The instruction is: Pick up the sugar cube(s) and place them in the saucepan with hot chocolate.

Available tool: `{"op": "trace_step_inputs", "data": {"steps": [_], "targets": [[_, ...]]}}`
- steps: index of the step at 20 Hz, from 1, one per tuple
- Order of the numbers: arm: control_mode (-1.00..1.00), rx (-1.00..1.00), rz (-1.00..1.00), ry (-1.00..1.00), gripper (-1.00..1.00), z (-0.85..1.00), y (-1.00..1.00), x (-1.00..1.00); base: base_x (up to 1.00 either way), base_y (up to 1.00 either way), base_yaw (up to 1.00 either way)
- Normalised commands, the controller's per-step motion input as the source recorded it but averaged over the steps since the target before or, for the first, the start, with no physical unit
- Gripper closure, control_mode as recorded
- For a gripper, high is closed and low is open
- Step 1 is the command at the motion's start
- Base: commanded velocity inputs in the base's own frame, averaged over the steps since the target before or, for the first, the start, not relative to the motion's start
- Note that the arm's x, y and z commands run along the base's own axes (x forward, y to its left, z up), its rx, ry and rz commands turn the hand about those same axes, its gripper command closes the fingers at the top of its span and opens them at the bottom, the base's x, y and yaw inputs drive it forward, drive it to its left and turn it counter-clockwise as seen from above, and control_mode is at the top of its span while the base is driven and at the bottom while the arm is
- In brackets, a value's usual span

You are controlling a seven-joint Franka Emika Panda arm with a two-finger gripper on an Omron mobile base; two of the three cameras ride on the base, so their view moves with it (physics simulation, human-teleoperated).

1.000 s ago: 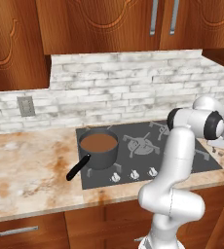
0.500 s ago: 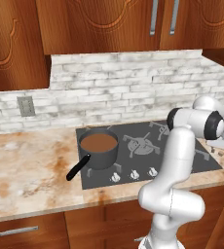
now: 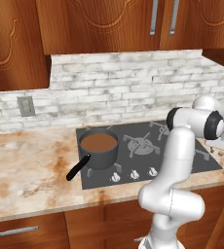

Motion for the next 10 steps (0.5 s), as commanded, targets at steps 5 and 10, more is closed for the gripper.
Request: {"op": "trace_step_inputs", "data": {"steps": [5,10], "targets": [[-1.0,0.0,0.0,0.0,-1.0,-0.24,0.0,0.0,0.0,0.0,0.0],[-1.0,0.0,0.0,0.0,1.0,-0.19,0.0,0.0,0.0,0.0,0.0]]}}
